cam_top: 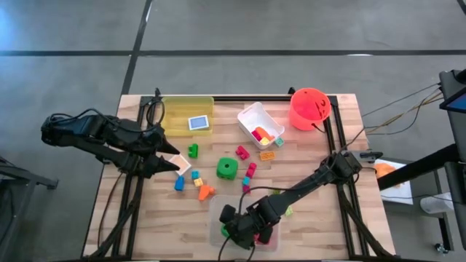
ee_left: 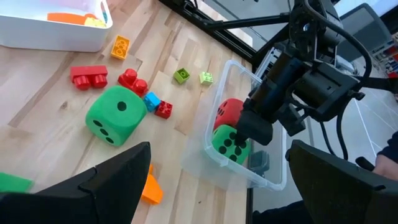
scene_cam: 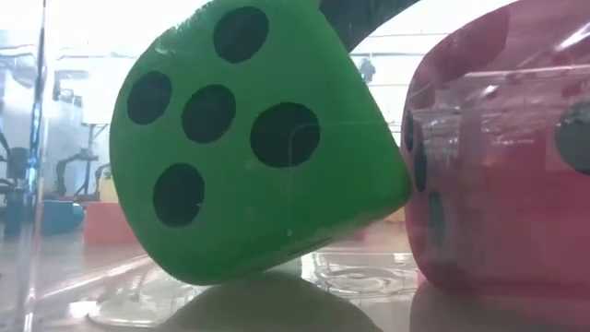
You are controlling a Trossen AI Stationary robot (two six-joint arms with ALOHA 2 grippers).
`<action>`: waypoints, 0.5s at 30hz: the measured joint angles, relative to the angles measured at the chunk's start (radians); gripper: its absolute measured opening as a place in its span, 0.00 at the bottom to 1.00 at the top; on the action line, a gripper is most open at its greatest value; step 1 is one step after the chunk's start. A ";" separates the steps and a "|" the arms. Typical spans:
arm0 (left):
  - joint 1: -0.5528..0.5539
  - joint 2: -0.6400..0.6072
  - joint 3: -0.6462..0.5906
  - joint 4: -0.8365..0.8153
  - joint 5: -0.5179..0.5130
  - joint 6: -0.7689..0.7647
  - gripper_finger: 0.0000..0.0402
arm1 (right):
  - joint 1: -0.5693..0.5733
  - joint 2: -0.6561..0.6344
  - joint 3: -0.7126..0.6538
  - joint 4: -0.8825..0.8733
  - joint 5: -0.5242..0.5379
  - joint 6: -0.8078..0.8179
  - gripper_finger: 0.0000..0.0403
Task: Pick & Place Toys
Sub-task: Put the green dice into the transparent bin
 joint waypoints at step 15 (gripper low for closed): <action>0.000 0.000 0.000 -0.006 0.000 0.000 0.92 | 0.003 0.001 0.025 0.002 -0.005 0.093 0.37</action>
